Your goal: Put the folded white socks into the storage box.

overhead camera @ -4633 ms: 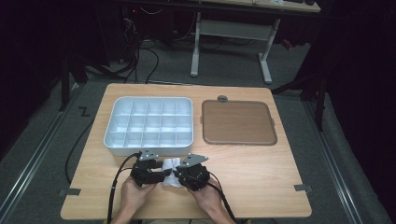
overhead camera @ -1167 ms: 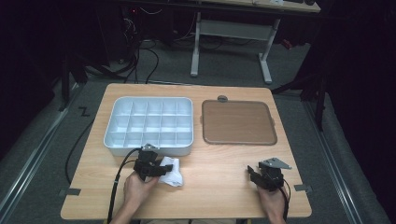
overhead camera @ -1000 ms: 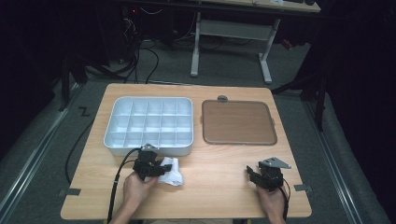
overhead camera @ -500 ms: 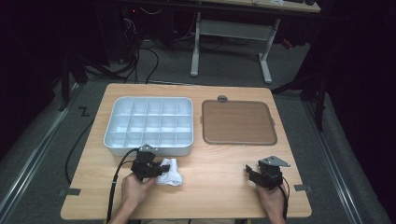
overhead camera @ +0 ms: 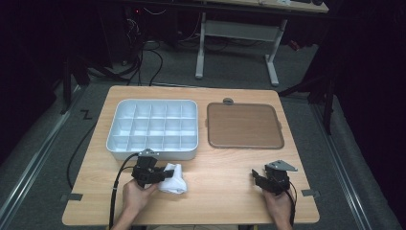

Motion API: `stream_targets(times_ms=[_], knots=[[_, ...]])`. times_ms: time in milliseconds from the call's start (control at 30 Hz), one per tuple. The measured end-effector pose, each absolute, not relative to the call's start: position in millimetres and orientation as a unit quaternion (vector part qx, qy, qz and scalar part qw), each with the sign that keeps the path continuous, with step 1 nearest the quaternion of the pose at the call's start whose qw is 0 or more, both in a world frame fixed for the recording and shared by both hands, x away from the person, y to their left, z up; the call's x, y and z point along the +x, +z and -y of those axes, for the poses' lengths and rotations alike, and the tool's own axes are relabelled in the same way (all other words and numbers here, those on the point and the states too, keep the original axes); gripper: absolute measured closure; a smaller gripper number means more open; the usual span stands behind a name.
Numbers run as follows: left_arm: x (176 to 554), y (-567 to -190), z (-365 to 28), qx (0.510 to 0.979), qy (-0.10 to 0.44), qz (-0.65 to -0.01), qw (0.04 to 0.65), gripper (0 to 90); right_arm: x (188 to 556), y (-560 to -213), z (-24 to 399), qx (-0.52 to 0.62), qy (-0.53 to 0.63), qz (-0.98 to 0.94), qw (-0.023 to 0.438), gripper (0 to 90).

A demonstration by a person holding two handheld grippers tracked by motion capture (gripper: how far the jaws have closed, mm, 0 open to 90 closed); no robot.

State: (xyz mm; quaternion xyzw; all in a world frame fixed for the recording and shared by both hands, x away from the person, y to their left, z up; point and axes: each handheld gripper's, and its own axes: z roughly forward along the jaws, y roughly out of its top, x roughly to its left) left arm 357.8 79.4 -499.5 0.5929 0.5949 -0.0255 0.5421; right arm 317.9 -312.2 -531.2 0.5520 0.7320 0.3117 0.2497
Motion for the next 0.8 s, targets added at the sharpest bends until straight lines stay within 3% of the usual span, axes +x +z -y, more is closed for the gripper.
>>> stream_targets(times_ms=[800], knots=[[354.5,-486.3,-92.5,0.584,-0.028,-0.591,0.556,73.7,317.8,-531.2,312.1,0.552,0.311,-0.732,0.25,41.3]])
